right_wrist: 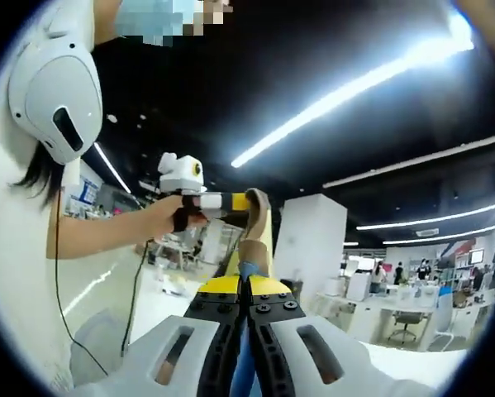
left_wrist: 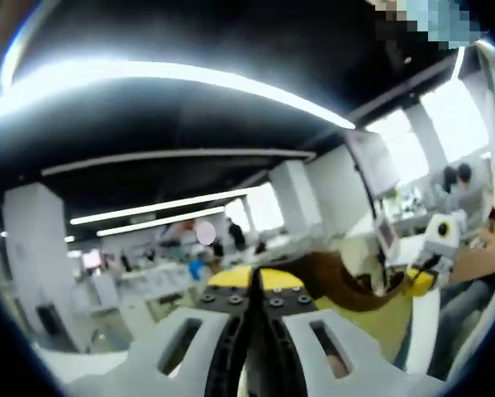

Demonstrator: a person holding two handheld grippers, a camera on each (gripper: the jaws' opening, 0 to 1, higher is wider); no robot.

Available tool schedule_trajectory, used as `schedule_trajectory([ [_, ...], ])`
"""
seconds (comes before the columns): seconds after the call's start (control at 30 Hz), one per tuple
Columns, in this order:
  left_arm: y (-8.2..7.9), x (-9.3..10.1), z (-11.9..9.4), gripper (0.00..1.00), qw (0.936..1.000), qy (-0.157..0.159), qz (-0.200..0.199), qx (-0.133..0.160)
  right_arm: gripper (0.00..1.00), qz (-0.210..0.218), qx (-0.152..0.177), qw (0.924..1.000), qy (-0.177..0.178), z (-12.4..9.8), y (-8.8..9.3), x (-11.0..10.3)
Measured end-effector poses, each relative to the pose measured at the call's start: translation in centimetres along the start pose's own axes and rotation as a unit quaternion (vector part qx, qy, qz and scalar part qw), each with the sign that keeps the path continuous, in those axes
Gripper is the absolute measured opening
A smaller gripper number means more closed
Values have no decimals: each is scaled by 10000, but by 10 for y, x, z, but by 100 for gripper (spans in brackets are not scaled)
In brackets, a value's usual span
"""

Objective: Fold the garment on the visible template until the final outline fits inside the template.

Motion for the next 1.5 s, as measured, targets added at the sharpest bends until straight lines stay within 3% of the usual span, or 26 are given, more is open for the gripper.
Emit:
schedule_trajectory([
  [0.2, -9, -1, 4, 0, 9998, -58, 43, 190, 1, 97, 269, 9995, -133, 13, -1, -15],
  [0.53, -15, -2, 8, 0, 9996, -68, 94, 252, 2, -184, 420, 9985, -298, 25, -2, -23],
  [0.77, -13, 1, 11, 0, 9997, -21, 103, 216, 23, 31, 605, 9977, -318, 25, -2, -19],
  [1.03, -18, 0, 11, 0, 9995, -20, 140, 283, 24, -46, 229, 9995, -202, 22, 13, -6],
  [1.23, -21, 0, 10, 0, 9994, -17, 178, 297, 25, -524, -417, 9976, -204, 38, 38, -2],
  [1.4, -23, 1, 8, 0, 9993, -24, 238, 299, 25, -657, -435, 9968, -125, 45, 45, 13],
  [1.5, -24, 0, 5, 0, 9991, -35, 280, 306, 22, -388, -69, 9992, 1, 40, 35, 29],
])
Point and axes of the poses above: the point that each gripper's makers call its tool centre point, and the gripper's own axes: z roughly forward along the fingers, x roughly to its right, y roughly out of its underside, the point moved 10 cm from there along -z, roughly backward along the fingers
